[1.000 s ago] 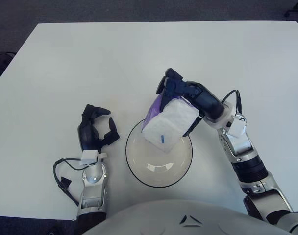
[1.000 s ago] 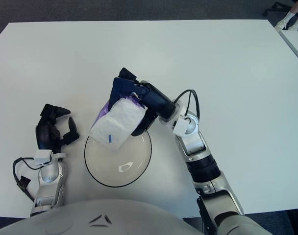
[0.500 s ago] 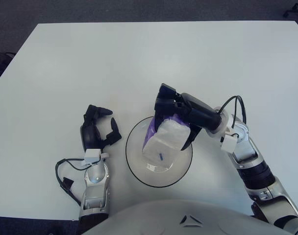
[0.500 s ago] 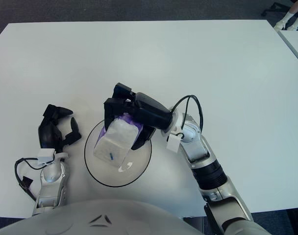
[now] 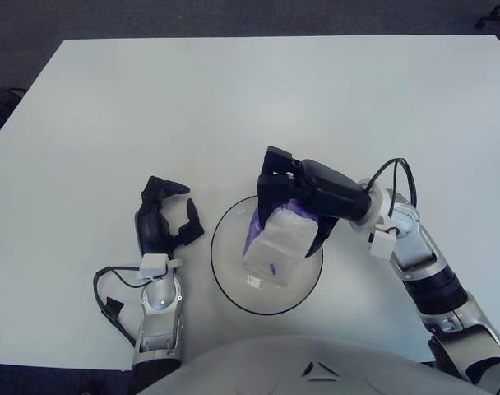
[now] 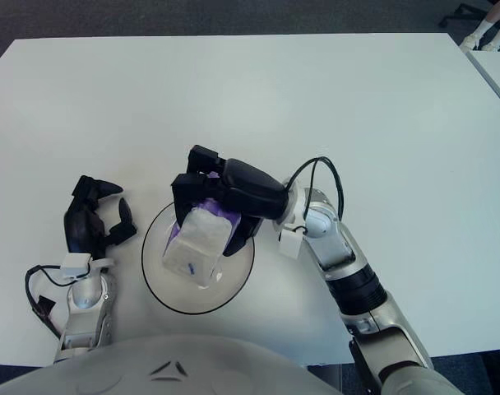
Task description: Put the tissue paper into the plate.
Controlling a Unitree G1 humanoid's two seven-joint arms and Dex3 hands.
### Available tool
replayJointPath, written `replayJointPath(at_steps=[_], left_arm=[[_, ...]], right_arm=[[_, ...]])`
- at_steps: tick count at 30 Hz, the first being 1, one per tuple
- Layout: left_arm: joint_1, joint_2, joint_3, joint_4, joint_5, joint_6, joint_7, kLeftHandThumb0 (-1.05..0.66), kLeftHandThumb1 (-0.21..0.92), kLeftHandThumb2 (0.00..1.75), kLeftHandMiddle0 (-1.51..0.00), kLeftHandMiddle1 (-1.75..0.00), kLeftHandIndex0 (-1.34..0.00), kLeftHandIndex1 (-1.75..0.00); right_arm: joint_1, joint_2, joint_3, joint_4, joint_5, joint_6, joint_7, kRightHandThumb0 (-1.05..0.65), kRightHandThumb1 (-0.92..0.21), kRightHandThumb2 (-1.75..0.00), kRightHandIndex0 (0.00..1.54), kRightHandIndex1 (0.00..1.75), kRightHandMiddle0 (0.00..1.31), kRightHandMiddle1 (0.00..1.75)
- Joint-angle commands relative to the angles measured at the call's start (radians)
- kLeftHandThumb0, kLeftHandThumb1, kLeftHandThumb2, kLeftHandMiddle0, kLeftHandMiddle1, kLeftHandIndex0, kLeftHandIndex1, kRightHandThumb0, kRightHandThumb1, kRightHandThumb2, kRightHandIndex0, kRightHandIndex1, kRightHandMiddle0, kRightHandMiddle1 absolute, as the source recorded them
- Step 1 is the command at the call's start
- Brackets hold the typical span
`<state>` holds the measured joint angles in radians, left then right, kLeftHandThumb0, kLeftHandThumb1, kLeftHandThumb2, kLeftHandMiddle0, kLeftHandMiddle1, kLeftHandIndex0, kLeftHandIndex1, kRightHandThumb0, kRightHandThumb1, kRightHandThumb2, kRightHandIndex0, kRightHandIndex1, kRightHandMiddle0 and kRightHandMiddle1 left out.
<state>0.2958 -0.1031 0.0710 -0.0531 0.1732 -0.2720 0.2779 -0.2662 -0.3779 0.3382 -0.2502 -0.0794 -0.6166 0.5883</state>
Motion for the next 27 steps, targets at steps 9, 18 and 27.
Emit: replayJointPath(at_steps=[9, 18, 27], left_arm=[[0.039, -0.033, -0.002, 0.031, 0.007, 0.054, 0.040, -0.50, 0.27, 1.38, -1.18, -1.75, -0.65, -1.75], [0.040, -0.030, -0.009, 0.030, 0.015, 0.047, 0.052, -0.50, 0.26, 1.40, -1.23, -1.75, -0.66, -1.75], [0.045, -0.029, -0.013, 0.020, 0.020, 0.058, 0.053, -0.52, 0.23, 1.43, -1.26, -1.75, -0.69, -1.75]], right_arm=[[0.019, -0.066, -0.009, -0.057, 0.101, 0.174, 0.083, -0.94, -0.92, -0.95, 0.00, 0.06, 0.01, 0.11], [0.022, -0.072, -0.007, -0.123, 0.215, 0.315, 0.136, -1.04, -0.92, -1.03, 0.00, 0.00, 0.00, 0.00], [0.020, -0.075, -0.036, -0.109, 0.253, 0.390, 0.154, -1.05, -0.92, -1.09, 0.00, 0.00, 0.00, 0.00]])
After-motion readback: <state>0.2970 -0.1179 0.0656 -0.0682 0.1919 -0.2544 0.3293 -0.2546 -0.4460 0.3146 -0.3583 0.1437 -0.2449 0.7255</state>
